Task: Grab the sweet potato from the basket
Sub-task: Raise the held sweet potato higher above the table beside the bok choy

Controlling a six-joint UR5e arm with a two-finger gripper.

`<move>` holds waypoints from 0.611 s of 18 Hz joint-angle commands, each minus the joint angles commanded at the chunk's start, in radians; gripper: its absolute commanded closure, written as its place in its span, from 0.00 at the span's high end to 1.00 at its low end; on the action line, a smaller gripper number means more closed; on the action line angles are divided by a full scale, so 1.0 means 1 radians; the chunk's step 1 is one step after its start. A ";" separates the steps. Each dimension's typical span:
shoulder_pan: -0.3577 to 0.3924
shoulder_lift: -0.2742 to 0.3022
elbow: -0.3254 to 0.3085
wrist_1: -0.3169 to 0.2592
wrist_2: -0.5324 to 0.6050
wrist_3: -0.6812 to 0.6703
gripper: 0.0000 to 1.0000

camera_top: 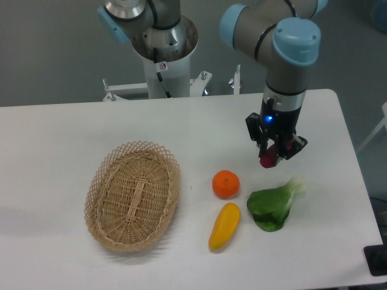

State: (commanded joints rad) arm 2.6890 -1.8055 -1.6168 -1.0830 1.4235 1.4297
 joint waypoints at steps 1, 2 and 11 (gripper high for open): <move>0.005 0.000 0.000 0.000 0.000 0.002 0.38; 0.006 0.000 0.000 0.002 0.002 0.002 0.38; 0.023 0.000 0.000 0.000 0.002 0.025 0.38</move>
State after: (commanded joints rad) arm 2.7121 -1.8055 -1.6168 -1.0830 1.4251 1.4542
